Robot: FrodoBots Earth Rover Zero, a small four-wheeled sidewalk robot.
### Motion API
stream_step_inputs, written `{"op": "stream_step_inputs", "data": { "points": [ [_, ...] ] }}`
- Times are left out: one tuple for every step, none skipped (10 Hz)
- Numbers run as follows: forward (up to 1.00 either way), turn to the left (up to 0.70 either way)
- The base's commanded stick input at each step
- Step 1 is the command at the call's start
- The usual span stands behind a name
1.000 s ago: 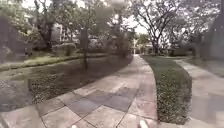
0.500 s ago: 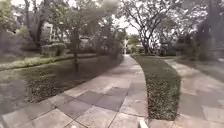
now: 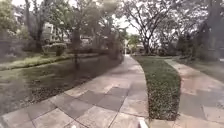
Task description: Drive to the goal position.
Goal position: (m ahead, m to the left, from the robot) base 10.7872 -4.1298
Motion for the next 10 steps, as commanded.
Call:
{"op": "stream_step_inputs", "data": {
  "points": [
    [1.00,0.00],
    [1.00,0.00],
    [1.00,0.00],
    [1.00,0.00],
    [1.00,0.00],
    [1.00,-0.01],
    [1.00,-0.03],
    [1.00,-0.05],
    [1.00,-0.05],
    [1.00,-0.05]
  ]
}}
